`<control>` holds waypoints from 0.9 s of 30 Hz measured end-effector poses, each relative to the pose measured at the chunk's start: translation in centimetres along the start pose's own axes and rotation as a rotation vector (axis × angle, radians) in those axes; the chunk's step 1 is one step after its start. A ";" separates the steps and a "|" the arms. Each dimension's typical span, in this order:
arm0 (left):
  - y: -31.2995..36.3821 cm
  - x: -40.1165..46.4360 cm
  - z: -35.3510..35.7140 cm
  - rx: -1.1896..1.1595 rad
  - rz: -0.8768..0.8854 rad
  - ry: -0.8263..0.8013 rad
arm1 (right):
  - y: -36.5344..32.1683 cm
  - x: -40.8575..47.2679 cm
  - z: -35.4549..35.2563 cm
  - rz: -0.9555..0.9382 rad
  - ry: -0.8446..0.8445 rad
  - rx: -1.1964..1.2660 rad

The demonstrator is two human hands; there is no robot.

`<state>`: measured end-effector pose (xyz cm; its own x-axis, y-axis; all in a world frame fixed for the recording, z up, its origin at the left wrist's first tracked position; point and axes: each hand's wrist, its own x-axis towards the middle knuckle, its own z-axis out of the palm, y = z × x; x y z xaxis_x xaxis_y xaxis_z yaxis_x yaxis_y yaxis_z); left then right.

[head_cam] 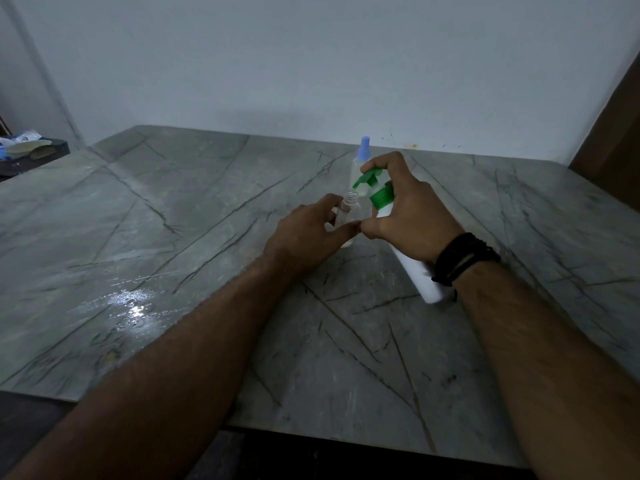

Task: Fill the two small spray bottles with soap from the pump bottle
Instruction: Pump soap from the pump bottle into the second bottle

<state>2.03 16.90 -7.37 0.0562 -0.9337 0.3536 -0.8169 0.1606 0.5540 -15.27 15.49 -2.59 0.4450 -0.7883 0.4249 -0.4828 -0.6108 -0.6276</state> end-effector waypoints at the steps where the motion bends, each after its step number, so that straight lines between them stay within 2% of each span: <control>1: 0.0 0.0 0.0 0.004 -0.001 -0.002 | 0.0 0.0 0.0 0.000 -0.004 0.004; 27: -0.1 0.3 0.1 0.036 -0.011 -0.017 | 0.1 0.2 -0.1 0.006 -0.014 0.015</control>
<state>2.04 16.60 -7.40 0.0557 -0.9409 0.3341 -0.8365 0.1387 0.5301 -15.30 15.31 -2.52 0.4524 -0.7910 0.4119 -0.4746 -0.6046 -0.6397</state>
